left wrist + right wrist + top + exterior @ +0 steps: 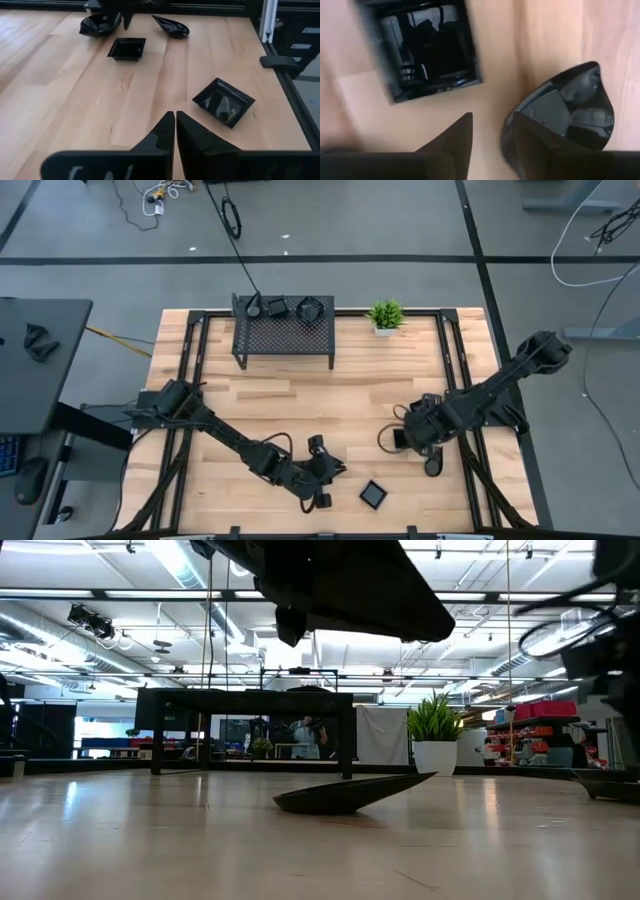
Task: Pick & Place Mini shaped plates
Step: Stack the black leaf-shaped plate on top of the leaf-shaped plate on the shelf
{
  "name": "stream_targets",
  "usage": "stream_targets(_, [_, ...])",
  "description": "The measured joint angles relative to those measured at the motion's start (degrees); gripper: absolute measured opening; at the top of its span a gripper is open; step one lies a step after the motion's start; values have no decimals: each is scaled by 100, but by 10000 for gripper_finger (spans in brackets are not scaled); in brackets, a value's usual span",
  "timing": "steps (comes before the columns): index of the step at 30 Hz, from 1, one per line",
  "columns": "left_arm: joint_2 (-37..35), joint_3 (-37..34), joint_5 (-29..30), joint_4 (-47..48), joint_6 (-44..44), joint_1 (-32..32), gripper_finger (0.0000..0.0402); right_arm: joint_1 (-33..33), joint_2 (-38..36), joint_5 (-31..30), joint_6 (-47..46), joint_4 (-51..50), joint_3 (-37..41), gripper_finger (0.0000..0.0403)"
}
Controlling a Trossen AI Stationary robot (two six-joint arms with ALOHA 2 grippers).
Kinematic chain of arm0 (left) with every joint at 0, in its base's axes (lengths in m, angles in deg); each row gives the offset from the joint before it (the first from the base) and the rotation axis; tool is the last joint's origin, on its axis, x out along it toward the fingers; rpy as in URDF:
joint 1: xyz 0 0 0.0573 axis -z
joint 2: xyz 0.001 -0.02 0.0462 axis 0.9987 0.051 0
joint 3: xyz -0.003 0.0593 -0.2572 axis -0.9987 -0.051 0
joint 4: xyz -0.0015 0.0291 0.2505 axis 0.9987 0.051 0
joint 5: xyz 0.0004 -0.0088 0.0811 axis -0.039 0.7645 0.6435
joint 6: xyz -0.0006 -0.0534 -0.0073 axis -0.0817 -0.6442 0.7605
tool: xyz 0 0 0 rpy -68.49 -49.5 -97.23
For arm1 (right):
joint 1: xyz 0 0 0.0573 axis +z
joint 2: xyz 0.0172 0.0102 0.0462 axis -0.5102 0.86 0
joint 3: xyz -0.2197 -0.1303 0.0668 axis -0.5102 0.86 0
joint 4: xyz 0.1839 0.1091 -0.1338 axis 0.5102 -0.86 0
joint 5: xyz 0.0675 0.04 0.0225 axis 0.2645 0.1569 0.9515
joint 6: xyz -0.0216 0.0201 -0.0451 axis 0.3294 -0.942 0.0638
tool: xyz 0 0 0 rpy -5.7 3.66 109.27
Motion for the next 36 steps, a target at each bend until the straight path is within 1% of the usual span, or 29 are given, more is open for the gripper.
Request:
stream_targets(4, [0, 0, 1, -14, -155, 37, 23, -430, 0, -12, 84, 393, 316, 144])
stream_targets(10, [0, 0, -133, -17, -300, 79, 23, -747, -4, -183, -144, 421, 604, 134])
stream_targets(14, [0, -2, -131, -15, -324, 75, 23, -786, -11, -169, -129, 438, 644, 104])
stream_targets(16, [0, -2, -129, -15, -324, 73, 23, -784, -11, -169, -129, 458, 646, 80])
stream_targets(19, [0, -2, -147, 21, -326, 73, 23, -797, -2, -366, -118, 390, 666, 38])
stream_targets(21, [-2, -2, -300, 143, -362, 79, 23, -792, 0, -382, -105, 332, 630, 13])
stream_targets(22, [-23, -2, -421, 259, -455, 79, 23, -790, 0, -378, -53, 270, 574, 8])
stream_targets(25, [-176, -7, -675, 928, -938, 88, 23, -786, 6, -437, 151, 2, 218, 13])
stream_targets(28, [-346, -7, -716, 1926, -1475, 88, 18, -786, 7, -632, 790, -266, -297, 9])
stream_targets(30, [-458, -86, -787, 2436, -1608, 69, 10, -810, 7, -640, 1519, -245, -652, 4])
stream_targets(33, [-698, -401, -860, 2917, -1685, -38, 5, -878, 7, -674, 3190, -108, -1058, 5])
stream_targets(36, [-1049, -1021, -858, 3028, -1800, -215, 7, -1008, 7, -1123, 5097, 368, -1346, 6])
